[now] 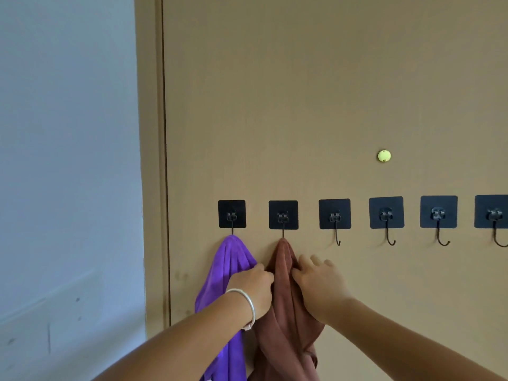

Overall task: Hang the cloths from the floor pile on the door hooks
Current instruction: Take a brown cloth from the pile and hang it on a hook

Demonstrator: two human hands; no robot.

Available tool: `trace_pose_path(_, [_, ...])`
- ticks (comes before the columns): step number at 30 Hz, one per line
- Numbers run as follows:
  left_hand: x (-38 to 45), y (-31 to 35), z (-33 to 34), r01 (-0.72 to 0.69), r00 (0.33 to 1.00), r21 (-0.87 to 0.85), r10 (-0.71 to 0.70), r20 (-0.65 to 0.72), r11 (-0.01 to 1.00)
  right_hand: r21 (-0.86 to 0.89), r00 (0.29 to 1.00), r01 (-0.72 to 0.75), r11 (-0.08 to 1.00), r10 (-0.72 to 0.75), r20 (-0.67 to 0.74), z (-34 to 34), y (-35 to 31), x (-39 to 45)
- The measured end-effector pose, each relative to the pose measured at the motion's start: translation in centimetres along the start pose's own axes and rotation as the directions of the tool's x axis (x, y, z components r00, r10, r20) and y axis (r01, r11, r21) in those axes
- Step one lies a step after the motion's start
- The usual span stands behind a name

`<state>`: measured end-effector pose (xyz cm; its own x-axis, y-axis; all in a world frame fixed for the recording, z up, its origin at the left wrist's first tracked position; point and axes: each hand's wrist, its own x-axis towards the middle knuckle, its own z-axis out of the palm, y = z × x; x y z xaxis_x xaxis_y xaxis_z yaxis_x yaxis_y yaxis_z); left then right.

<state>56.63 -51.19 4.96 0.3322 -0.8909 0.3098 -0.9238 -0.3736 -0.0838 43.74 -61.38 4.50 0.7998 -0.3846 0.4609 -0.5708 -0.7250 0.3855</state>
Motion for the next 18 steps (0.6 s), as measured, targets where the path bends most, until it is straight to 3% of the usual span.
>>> trace_pose_path(4, [-0.4, -1.8, -1.8, -0.058, 0.996, 0.131, 0.048, 0.077, 0.990, -0.059, 1.000, 0.028, 0.998, -0.029, -0.008, -0.2, 1.1, -0.9])
trace_pose_path(7, [-0.3, -2.2, -3.5, -0.074, 0.996, 0.274, 0.060, 0.061, 0.959, -0.026, 0.995, 0.058, 0.998, -0.060, -0.076, -1.8, 1.9, -1.5])
trace_pose_path(11, [0.5, -1.4, -5.5, -0.041, 0.963, 0.304, 0.119, -0.241, 0.952, 0.003, 0.991, 0.010, 1.000, -0.010, -0.132, -2.9, 4.0, -2.0])
trace_pose_path(15, [2.0, 0.8, -6.8, -0.192, 0.812, 0.209, 0.275, -0.515, 0.959, 0.012, 0.951, -0.094, 0.995, 0.094, -0.294, -4.7, 7.2, -3.5])
trace_pose_path(18, [3.4, 3.9, -7.4, -0.317, 0.738, 0.171, 0.356, -0.574, 0.933, -0.025, 0.898, -0.194, 0.981, 0.167, -0.406, -5.4, 10.3, -5.6])
